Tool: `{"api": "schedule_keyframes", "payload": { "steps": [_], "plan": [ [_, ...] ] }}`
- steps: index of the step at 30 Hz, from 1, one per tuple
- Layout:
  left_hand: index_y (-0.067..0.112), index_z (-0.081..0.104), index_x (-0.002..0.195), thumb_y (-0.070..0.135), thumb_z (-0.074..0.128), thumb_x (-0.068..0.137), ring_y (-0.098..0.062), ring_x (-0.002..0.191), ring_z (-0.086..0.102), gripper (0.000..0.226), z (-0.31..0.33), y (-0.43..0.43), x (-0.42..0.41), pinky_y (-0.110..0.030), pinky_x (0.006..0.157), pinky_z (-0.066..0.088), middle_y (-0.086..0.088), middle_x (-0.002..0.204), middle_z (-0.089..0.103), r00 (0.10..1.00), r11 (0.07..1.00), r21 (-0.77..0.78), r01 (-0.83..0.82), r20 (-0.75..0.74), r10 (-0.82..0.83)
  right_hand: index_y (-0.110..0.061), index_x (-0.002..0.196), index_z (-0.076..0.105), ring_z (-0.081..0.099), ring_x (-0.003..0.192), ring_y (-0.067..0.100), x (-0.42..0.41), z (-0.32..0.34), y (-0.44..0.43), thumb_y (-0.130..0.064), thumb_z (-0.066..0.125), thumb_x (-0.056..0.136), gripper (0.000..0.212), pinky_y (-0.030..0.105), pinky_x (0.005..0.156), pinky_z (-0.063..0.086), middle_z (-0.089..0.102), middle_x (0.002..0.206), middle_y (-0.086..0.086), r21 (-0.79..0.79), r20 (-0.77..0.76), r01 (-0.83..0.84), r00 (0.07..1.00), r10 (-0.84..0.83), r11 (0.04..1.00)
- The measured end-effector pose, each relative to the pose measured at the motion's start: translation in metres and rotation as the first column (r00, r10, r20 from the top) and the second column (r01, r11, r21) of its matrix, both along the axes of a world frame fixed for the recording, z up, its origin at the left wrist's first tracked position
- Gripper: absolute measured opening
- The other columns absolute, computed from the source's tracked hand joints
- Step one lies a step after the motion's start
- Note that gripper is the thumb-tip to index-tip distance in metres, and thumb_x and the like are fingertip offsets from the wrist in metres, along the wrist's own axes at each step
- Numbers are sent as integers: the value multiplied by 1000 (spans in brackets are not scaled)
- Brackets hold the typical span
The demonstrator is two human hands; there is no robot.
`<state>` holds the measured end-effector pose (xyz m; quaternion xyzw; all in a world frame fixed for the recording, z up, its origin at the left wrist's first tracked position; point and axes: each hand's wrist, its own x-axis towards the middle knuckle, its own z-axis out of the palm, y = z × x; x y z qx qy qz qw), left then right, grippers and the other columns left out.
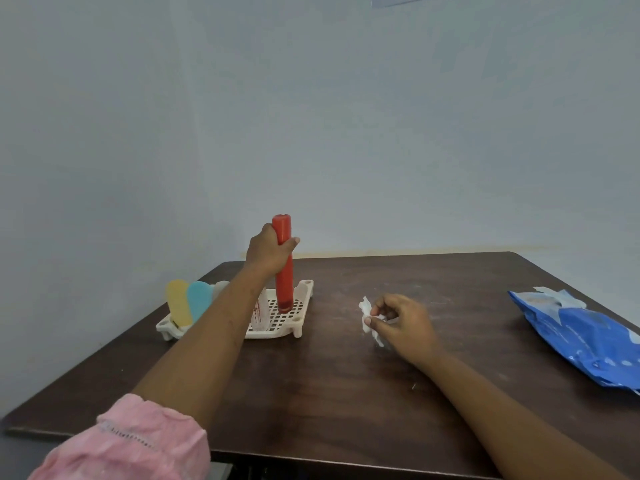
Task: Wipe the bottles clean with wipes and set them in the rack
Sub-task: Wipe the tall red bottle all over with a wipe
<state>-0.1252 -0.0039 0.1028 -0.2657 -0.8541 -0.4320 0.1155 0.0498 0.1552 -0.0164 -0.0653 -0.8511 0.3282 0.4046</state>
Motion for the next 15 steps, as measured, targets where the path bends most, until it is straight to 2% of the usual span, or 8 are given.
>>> {"api": "schedule_keyframes", "payload": {
  "steps": [6, 12, 15],
  "plan": [
    [15, 30, 138, 28, 63, 92, -32, 117, 54, 58, -9, -9, 0, -41, 93, 47, -12, 135, 49, 1000, 997, -80, 2, -28, -5, -24, 66, 61, 58, 70, 2, -3, -4, 5, -19, 76, 76, 18, 14, 61, 44, 62, 70, -11, 23, 27, -14, 1000, 14, 1000],
    [20, 28, 139, 22, 64, 91, -33, 117, 54, 59, -14, -9, 3, -42, 93, 48, -13, 137, 47, 998, 995, -102, -13, -62, 6, -26, 66, 60, 56, 70, 3, -3, -5, 7, -20, 75, 77, 20, 10, 58, 40, 61, 71, -10, 31, 44, -12, 999, 11, 999],
    [19, 32, 137, 21, 66, 89, -30, 116, 53, 58, -11, -13, 2, -39, 91, 48, -12, 134, 49, 996, 993, -116, -37, -91, 26, -26, 66, 59, 59, 69, 4, -3, -6, 8, -22, 75, 77, 20, 20, 63, 48, 63, 72, -10, 20, 63, -18, 998, 17, 1000]
  ]
}}
